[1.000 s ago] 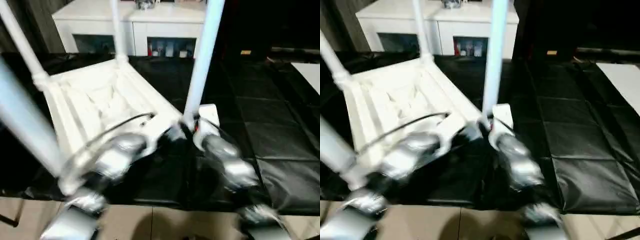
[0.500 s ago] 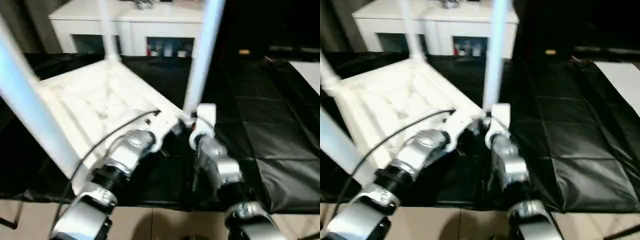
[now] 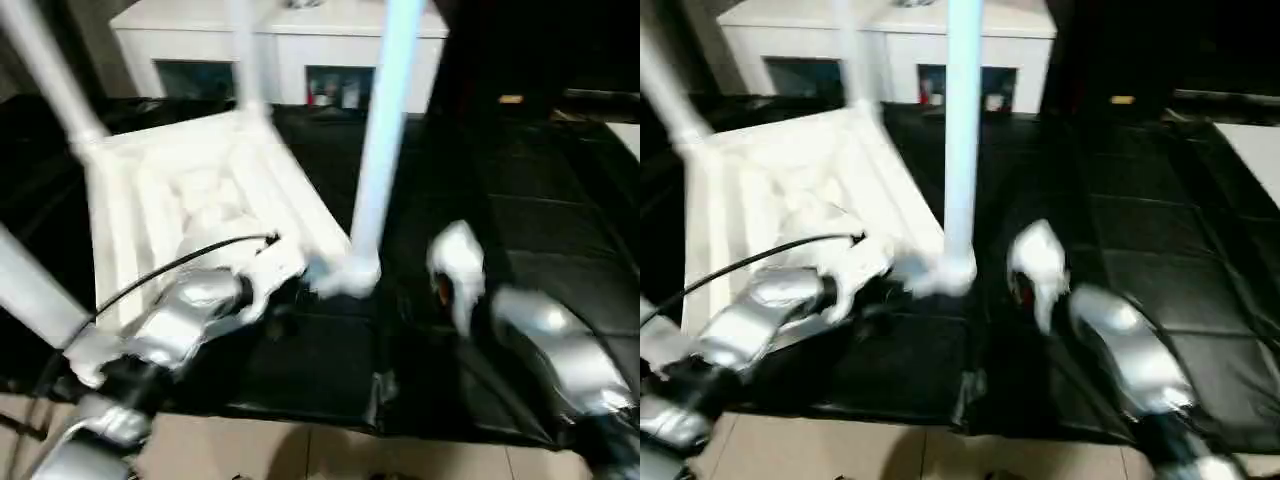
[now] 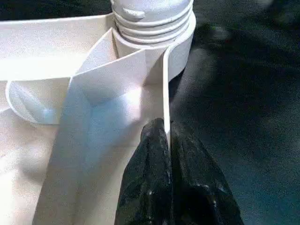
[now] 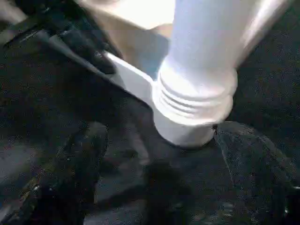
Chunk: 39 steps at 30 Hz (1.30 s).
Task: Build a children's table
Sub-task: Rotate leg to tighten
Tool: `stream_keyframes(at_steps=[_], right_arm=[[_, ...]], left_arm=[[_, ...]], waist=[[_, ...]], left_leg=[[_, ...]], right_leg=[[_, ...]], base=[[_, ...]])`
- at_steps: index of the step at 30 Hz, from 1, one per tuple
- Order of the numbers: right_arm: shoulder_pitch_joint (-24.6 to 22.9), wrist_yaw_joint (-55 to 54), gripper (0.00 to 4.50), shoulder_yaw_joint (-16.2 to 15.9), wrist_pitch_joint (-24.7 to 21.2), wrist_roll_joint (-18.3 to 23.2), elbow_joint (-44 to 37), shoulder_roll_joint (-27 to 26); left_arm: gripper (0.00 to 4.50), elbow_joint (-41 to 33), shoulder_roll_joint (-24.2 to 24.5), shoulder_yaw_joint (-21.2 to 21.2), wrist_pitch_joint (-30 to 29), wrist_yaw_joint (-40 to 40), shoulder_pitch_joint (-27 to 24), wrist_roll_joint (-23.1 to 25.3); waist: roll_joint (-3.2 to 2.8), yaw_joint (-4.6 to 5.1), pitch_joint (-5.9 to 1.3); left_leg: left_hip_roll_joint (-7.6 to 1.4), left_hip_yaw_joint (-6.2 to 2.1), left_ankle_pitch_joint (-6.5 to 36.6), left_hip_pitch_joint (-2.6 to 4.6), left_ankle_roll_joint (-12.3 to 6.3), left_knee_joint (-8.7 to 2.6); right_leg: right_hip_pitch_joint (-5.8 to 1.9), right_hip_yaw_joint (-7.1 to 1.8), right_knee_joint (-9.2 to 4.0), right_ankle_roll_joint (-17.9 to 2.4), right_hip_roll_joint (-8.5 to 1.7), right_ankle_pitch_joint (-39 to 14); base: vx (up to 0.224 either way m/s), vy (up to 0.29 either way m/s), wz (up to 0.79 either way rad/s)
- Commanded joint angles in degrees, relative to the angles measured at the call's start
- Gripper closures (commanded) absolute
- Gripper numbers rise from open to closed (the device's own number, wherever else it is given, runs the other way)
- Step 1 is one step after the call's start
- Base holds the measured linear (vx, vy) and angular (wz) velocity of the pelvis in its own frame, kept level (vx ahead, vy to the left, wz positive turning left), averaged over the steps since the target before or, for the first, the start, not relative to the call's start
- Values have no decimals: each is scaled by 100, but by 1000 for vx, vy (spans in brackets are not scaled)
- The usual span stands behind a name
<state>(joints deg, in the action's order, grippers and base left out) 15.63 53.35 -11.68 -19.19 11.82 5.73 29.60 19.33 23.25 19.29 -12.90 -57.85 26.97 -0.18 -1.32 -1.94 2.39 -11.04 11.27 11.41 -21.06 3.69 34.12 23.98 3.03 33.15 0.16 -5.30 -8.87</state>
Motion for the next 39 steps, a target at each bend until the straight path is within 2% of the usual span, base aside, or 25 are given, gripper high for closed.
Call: stream_keyframes(at_steps=[1, 3, 4, 8, 9, 16, 17, 19, 29, 36, 39], right_arm=[[113, 204, 47, -57, 145, -64, 33, 103], [157, 153, 47, -58, 186, -104, 97, 91], [189, 116, 47, -59, 215, -134, 144, 82], [500, -95, 47, -56, 421, -276, 596, -146], [550, -80, 47, -64, 438, -261, 661, -233], [632, 81, 47, -82, 510, -133, 846, -422], [640, 124, 62, -110, 540, -130, 878, -443], [661, 119, 62, -126, 571, -149, 939, -479], [786, 227, 163, -78, 718, -178, 1264, -684], [732, 259, 183, -124, 769, -264, 1342, -672], [762, -380, 184, -99, 841, -587, 1675, -795]], left_arm=[[450, -346, -2, 155, -2, -338, -18, -166], [450, -344, 12, 153, 20, -356, -18, -164], [450, -343, 21, 151, 36, -369, -19, -162], [450, -308, 78, 120, 89, -451, 2, -154], [450, -317, 72, 105, 65, -448, 7, -148], [450, -290, 66, 99, 66, -441, 4, -111], [450, -295, 69, 99, 61, -442, 0, -114], [450, -281, 66, 102, 64, -440, 6, -111], [450, -227, 61, 96, 78, -407, 22, -77], [450, -239, 101, 112, 63, -398, -39, -44], [450, -145, 34, 98, -25, -128, -56, 71]], waist=[[59, -9, -339], [52, -23, -331], [68, -18, -330], [73, 4, -345], [88, 2, -343], [81, -5, -358], [75, -5, -358], [74, -6, -358], [82, -12, -364], [82, -14, -372], [79, -6, -368]], left_leg=[[-215, -48, 1102, 84, -514, -402], [-207, -43, 1187, 91, -436, -403], [-199, -48, 1212, 83, -390, -408], [-177, -54, 1122, 64, -319, -394], [-177, -52, 1104, 58, -350, -388], [-176, -56, 934, 44, -424, -375], [-172, -54, 969, 42, -428, -371], [-178, -59, 974, 46, -423, -375], [-174, -53, 922, 52, -430, -364], [-169, -53, 845, 47, -462, -354], [-171, -53, 858, 40, -437, -357]], right_leg=[[-304, -198, -282, -1531, -225, -1022], [-287, -206, -298, -1457, -226, -1222], [-291, -208, -302, -1403, -226, -1327], [-295, -211, -290, -1334, -219, -1339], [-297, -217, -282, -1337, -220, -1291], [-316, -209, -243, -1405, -215, -1040], [-319, -211, -249, -1407, -217, -1072], [-319, -210, -247, -1400, -219, -1099], [-316, -210, -234, -1438, -211, -1040], [-326, -209, -218, -1453, -211, -943], [-322, -208, -226, -1439, -216, -1002]], base=[[0, 0, 0], [0, 0, 0], [0, 0, 0], [0, 0, 0], [0, 0, 0], [0, 0, 0], [0, 0, 0], [0, 0, 0], [0, 0, 0], [0, 0, 0], [0, 0, 0]])
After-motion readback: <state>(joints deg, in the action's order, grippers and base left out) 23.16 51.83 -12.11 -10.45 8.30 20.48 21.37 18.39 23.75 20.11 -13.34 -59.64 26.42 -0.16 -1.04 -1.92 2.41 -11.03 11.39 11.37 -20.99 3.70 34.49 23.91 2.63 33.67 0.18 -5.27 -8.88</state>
